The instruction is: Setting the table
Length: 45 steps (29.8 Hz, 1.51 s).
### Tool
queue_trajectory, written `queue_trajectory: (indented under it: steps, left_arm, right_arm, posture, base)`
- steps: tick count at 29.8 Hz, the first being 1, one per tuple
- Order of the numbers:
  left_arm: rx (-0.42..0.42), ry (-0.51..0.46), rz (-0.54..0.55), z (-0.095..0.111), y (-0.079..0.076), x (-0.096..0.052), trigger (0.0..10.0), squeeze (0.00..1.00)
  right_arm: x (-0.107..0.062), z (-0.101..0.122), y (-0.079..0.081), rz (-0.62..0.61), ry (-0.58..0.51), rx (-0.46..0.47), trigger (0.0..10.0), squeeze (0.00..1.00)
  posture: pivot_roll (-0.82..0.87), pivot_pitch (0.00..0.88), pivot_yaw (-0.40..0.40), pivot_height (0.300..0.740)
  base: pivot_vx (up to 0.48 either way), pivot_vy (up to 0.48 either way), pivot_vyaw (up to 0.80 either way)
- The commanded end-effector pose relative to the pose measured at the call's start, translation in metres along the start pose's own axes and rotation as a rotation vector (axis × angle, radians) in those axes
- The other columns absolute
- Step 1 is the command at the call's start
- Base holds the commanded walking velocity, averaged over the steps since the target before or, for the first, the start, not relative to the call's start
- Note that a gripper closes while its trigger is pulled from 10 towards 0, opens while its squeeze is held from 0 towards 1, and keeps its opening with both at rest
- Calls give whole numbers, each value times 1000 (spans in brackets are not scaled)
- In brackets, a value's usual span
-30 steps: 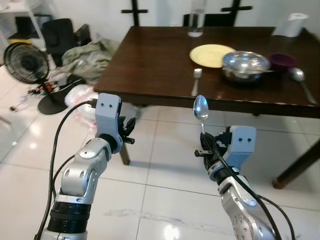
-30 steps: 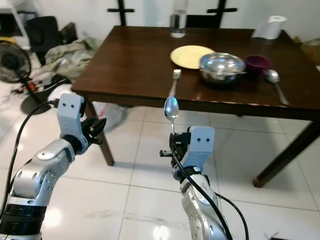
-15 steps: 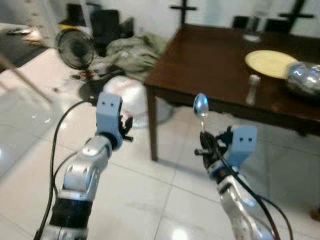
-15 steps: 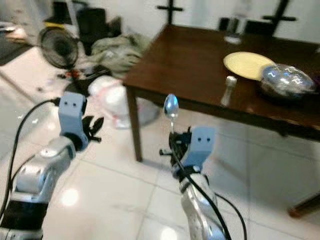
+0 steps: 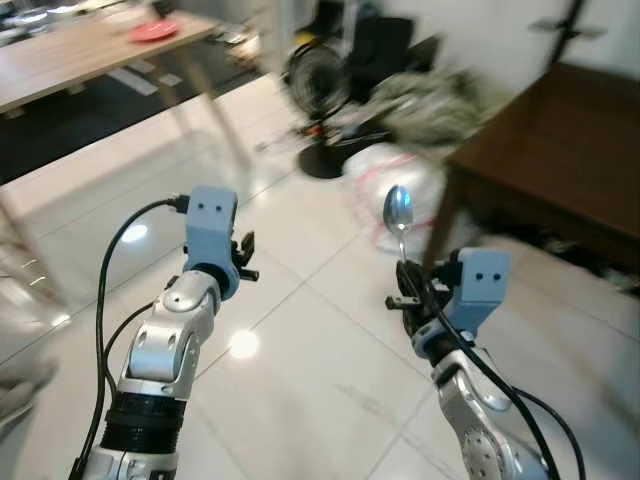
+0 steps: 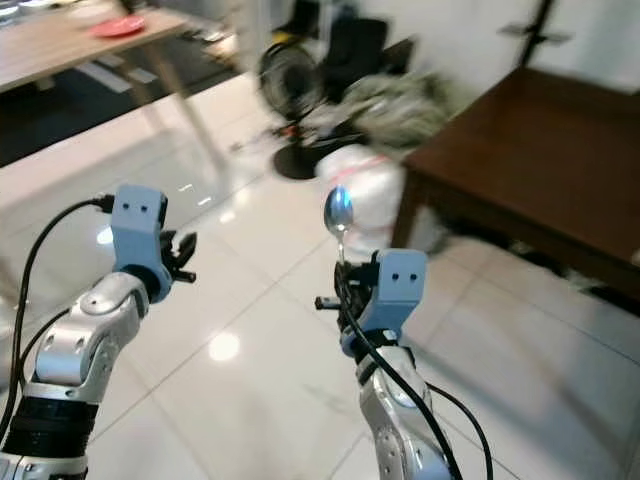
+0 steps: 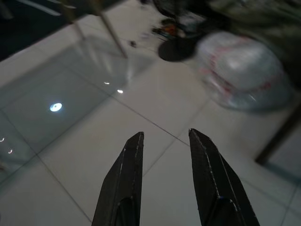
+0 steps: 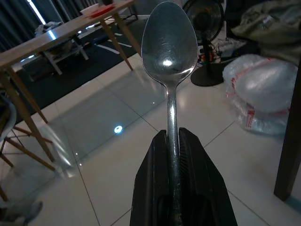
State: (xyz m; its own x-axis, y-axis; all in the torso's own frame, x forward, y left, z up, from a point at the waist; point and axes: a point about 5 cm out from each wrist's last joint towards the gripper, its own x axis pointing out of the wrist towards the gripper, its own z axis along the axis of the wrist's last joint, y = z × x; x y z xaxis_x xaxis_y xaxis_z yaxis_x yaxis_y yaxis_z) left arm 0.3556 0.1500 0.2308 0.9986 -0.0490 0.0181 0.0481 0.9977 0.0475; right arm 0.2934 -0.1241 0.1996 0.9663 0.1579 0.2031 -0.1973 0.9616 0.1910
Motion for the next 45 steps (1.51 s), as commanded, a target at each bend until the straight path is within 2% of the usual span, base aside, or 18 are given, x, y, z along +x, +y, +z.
queue_trajectory:
  steps: [1, 45]
  left_arm:
    - [7, 11, 30, -3, 2, 2, 10000, 0]
    - [-4, -2, 63, -2, 6, 4, 10000, 0]
  right_arm:
    - [-2, -1, 1, 0, 5, 8, 10000, 0]
    - [-2, -1, 2, 8, 3, 1, 10000, 0]
  posture:
    - [53, 145, 137, 740]
    - [55, 143, 138, 740]
  base:
    - [469, 0, 0]
    - [471, 0, 0]
